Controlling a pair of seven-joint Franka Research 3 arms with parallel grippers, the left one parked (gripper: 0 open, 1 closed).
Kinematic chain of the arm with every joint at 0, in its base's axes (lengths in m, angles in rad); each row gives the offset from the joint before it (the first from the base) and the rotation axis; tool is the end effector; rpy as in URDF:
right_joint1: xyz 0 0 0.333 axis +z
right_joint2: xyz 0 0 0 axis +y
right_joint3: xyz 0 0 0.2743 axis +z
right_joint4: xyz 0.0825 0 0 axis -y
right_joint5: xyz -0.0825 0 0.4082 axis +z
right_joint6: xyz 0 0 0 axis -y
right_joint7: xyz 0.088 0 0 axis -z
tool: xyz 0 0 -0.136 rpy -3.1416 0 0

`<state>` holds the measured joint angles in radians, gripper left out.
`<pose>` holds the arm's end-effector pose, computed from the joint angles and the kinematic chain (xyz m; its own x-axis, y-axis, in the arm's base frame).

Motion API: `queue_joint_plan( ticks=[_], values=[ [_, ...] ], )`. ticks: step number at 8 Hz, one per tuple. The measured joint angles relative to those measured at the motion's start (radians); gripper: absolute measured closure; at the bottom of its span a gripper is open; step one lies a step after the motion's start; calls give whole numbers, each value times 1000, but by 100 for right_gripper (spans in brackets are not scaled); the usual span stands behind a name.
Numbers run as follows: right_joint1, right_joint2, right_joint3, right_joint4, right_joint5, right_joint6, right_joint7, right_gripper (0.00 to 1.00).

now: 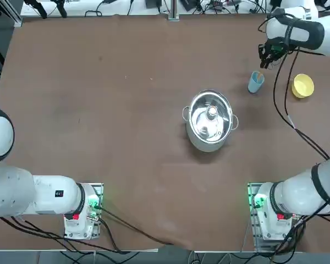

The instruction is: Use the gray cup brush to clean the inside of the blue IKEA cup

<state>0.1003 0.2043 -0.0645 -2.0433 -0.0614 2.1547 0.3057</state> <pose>0.5812 0.0165 0.2503 0.9698 -0.2332 -0.0709 -0.2270 -0.9701 0.0863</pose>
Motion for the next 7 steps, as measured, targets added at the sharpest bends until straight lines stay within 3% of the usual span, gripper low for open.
queue_joint_plan(
  ticks=[3, 7],
  values=[
    [37, 13, 8, 0, 0, 0, 53, 96],
    [53, 12, -4, 1, -1, -95, 73, 96]
  ],
)
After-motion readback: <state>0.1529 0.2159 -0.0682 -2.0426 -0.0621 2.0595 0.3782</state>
